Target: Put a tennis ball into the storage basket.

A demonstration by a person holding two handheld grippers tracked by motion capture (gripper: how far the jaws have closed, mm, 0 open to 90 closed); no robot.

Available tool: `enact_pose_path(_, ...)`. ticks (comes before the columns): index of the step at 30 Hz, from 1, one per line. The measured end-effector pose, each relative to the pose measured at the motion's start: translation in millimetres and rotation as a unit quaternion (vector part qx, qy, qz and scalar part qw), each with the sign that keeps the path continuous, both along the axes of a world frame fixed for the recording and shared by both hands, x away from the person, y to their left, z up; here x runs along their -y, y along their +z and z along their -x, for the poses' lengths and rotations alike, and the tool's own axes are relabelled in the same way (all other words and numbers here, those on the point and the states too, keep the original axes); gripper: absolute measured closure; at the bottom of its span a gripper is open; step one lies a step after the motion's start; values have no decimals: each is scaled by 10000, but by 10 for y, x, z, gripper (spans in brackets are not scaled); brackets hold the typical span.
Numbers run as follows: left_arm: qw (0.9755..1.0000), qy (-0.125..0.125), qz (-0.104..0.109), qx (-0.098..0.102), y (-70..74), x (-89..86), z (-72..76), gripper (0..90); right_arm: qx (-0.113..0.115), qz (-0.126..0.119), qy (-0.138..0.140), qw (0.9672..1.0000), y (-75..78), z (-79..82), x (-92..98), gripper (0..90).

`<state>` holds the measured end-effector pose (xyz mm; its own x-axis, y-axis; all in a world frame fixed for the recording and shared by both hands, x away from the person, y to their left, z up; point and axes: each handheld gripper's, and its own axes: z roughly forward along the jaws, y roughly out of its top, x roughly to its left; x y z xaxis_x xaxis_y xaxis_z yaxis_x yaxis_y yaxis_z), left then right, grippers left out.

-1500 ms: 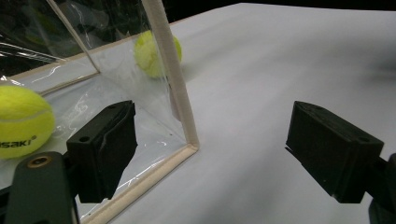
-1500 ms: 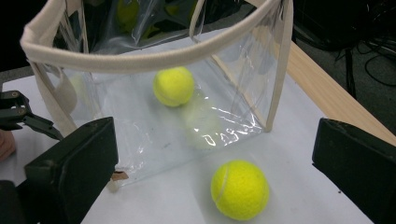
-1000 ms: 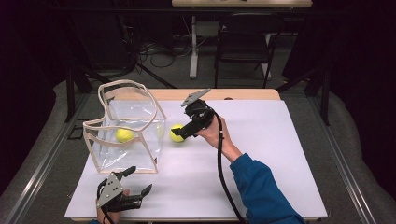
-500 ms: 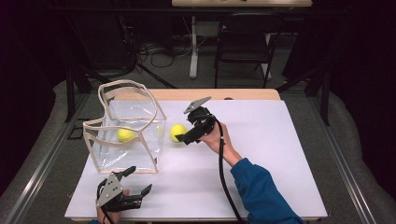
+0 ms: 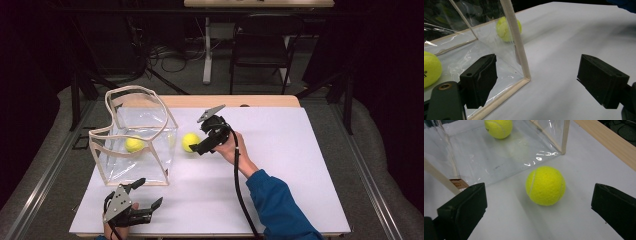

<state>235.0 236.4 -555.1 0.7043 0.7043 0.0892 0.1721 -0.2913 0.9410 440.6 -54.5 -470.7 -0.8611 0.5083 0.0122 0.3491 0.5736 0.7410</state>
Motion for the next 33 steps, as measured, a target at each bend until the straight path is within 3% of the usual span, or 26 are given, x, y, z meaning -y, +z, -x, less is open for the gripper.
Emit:
enact_pose_path(9, 10000, -14, -8, -1, -1, 1, 1, 159, -78, 238, -34, 9997, -150, -97, -138, 0)
enact_pose_path(20, 10000, 10, 11, -17, -4, 1, -1, 159, -167, 232, -127, 9995, -291, -229, -221, 0)
enact_pose_path(33, 10000, -6, 4, -12, -5, 1, 0, 159, -235, 431, -122, 9987, -491, -322, -378, 0)
